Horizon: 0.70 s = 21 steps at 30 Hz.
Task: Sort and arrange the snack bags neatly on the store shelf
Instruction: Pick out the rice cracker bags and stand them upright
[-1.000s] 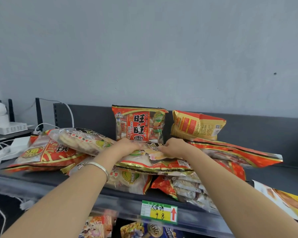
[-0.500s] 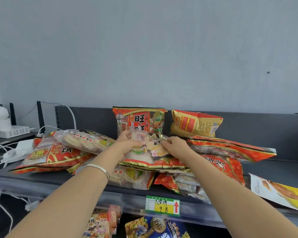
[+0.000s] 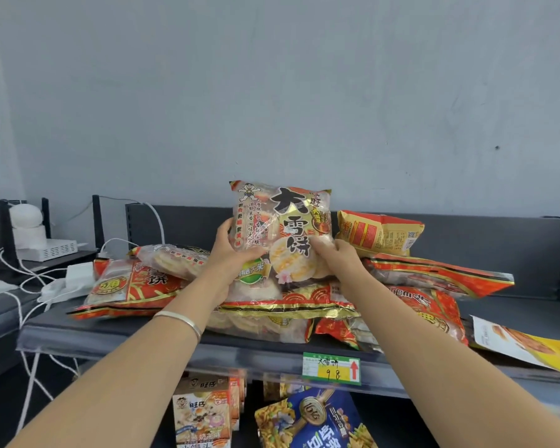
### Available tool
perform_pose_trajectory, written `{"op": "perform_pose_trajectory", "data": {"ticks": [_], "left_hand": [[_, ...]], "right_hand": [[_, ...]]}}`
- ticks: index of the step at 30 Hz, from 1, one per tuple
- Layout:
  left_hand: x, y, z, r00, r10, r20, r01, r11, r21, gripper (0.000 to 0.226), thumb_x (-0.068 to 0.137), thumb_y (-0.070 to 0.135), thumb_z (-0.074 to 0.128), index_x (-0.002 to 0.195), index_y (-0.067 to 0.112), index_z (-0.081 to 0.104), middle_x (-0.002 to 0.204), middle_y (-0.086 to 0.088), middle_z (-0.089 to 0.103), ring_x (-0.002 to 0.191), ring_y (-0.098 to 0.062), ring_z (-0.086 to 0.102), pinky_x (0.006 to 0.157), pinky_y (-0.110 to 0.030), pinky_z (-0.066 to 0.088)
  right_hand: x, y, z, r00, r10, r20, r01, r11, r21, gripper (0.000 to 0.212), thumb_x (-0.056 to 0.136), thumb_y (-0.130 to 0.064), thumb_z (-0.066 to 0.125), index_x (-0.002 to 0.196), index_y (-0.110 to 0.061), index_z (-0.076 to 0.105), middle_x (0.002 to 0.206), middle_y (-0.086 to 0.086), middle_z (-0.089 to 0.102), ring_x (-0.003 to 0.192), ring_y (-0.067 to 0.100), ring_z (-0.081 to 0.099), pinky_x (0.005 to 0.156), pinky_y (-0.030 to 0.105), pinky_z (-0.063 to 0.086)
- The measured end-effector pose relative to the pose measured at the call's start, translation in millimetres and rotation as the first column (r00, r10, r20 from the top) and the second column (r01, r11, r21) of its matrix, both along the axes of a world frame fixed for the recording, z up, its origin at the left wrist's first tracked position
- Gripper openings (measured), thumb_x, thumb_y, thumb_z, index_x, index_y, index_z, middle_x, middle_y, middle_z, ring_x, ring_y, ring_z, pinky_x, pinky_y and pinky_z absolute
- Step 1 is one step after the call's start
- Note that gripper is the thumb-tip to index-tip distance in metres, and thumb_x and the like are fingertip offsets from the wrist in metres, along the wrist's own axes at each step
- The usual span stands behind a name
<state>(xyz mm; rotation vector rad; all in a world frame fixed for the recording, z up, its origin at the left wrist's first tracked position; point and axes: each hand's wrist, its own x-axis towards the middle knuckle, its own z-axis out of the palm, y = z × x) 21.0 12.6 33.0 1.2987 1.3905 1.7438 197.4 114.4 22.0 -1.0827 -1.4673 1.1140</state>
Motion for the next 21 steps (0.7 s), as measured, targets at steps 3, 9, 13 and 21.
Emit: {"op": "perform_pose_trajectory", "data": {"ticks": [3, 9, 13, 21], "left_hand": [[10.6, 1.0, -1.7, 1.0, -0.007, -0.015, 0.008, 0.999, 0.051, 0.08, 0.082, 0.016, 0.072, 0.145, 0.03, 0.024, 0.128, 0.006, 0.049, 0.117, -0.017, 0.051, 0.102, -0.044, 0.043], [58.5, 21.3, 7.6, 0.999, -0.038, 0.03, 0.034, 0.99, 0.137, 0.067, 0.09, 0.029, 0.061, 0.145, 0.036, 0.025, 0.139, 0.006, 0.047, 0.125, -0.019, 0.047, 0.106, -0.05, 0.038], [118.6, 38.3, 21.2, 0.996, -0.077, -0.046, 0.085, 0.978, 0.191, 0.076, 0.089, 0.017, 0.062, 0.148, 0.034, 0.018, 0.15, 0.004, 0.034, 0.135, -0.018, 0.036, 0.111, -0.048, 0.031], [270.2, 94.9, 50.9, 0.965, -0.23, -0.124, 0.254, 0.937, 0.241, 0.076, 0.091, 0.011, 0.06, 0.148, 0.032, 0.015, 0.149, 0.003, 0.035, 0.133, -0.018, 0.038, 0.11, -0.043, 0.034]], "right_hand": [[13.1, -10.5, 3.9, 0.999, 0.035, -0.029, -0.034, 0.998, 0.045, 0.086, 0.075, -0.045, 0.077, 0.142, -0.011, 0.037, 0.132, 0.003, 0.055, 0.116, 0.023, 0.056, 0.099, 0.041, 0.048], [66.5, -20.8, 29.6, 0.995, -0.084, -0.053, 0.095, 0.966, 0.241, 0.08, 0.079, -0.036, 0.076, 0.144, -0.017, 0.034, 0.128, -0.005, 0.052, 0.118, 0.02, 0.052, 0.1, 0.037, 0.046], [124.2, -9.7, 42.9, 0.974, -0.193, -0.119, 0.219, 0.933, 0.284, 0.084, 0.073, -0.043, 0.077, 0.144, -0.023, 0.038, 0.135, 0.001, 0.055, 0.119, 0.023, 0.056, 0.101, 0.046, 0.048], [281.2, 24.3, 56.8, 0.938, -0.254, -0.236, 0.321, 0.893, 0.315, 0.051, 0.08, -0.035, 0.075, 0.124, -0.023, 0.054, 0.111, -0.004, 0.068, 0.098, 0.016, 0.066, 0.09, 0.041, 0.055]]}}
